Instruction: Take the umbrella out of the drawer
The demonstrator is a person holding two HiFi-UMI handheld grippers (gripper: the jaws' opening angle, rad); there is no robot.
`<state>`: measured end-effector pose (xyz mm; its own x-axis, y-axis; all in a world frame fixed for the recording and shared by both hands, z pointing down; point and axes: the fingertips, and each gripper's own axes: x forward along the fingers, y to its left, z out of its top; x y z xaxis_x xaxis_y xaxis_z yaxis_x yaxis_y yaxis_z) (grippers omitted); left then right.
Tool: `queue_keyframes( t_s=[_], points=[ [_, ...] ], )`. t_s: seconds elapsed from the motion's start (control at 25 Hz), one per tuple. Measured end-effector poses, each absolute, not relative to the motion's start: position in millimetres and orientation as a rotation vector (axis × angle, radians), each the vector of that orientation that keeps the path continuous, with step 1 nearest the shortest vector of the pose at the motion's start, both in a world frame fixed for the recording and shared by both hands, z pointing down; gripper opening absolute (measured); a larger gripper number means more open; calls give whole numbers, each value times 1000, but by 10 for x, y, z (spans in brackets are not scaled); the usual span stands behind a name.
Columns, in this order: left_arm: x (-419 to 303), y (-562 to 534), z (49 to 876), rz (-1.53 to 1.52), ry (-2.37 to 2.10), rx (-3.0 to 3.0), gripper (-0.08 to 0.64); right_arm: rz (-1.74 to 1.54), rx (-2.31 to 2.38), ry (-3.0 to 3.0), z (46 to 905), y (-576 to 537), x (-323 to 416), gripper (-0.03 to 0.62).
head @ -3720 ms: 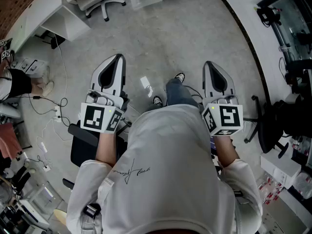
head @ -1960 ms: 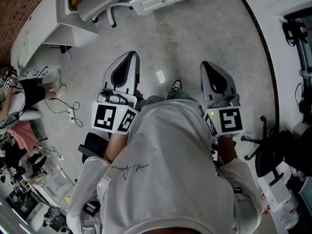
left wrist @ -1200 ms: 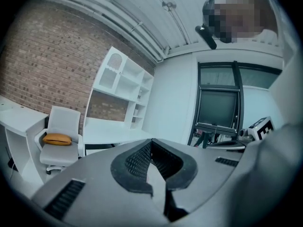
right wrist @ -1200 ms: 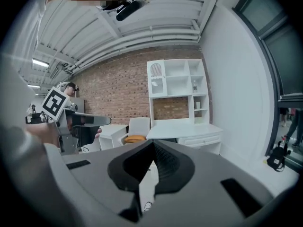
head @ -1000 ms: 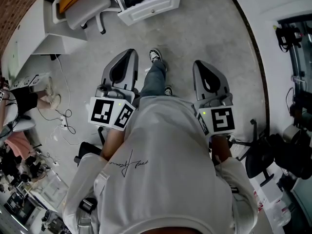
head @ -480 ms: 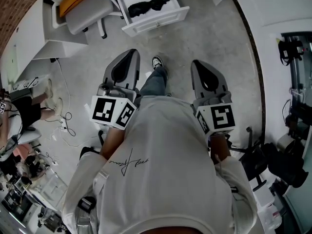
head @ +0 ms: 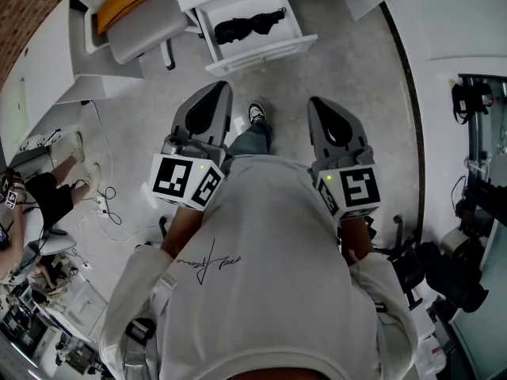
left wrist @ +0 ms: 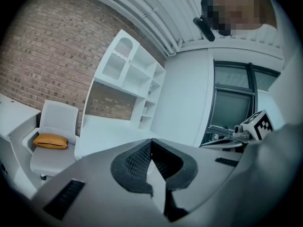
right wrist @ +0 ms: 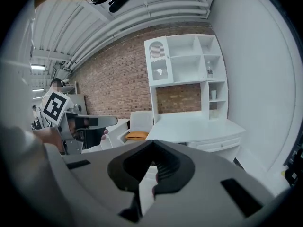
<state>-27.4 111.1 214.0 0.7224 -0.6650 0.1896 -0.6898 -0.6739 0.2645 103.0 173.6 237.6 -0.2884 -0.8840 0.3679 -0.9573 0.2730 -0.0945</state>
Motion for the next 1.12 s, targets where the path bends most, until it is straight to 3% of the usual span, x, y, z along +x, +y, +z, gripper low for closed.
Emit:
queue_keyframes(
  t_s=[1.12],
  points=[
    [-536,175,2277,90,-1182,2583,17,386,1571,-2339,2427,640,794,23]
  ],
)
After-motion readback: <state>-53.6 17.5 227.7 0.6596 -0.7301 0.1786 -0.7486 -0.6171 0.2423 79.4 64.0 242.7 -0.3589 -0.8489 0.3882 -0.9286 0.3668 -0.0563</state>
